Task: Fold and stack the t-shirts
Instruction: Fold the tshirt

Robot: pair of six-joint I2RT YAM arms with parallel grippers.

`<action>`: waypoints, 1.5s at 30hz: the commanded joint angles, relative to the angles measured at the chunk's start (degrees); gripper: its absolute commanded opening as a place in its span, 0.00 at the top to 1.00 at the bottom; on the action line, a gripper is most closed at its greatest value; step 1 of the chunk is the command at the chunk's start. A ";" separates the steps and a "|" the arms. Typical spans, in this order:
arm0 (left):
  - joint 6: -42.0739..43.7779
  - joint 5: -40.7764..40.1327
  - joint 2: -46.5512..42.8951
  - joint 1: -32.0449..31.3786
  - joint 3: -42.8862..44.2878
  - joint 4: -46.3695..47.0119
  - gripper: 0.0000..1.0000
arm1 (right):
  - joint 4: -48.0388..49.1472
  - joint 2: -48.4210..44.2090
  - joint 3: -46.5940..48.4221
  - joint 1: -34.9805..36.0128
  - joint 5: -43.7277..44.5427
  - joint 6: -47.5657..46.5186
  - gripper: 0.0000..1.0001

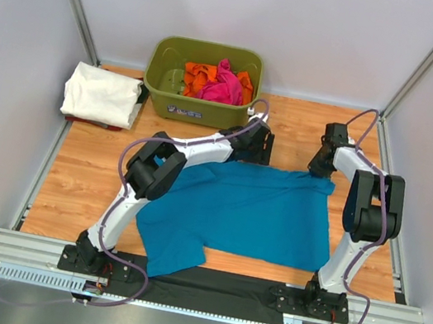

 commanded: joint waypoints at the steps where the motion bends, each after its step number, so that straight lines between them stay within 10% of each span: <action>1: -0.92 -4.59 -1.70 1.14 -2.65 -5.27 0.24 | -4.27 -0.33 -1.52 -1.81 4.36 -0.64 1.00; 17: 1.72 -1.08 -19.36 0.87 -18.28 5.36 0.27 | -2.07 -2.61 -2.75 -2.07 0.40 -0.99 1.00; 36: -4.42 -0.99 -11.89 1.93 -14.86 -3.68 0.29 | -1.80 -1.21 -0.91 -2.07 2.60 -0.81 0.96; 45: -2.76 0.59 -11.28 2.45 -14.08 -4.13 0.28 | -4.71 -6.90 0.50 -1.90 1.46 -1.51 0.69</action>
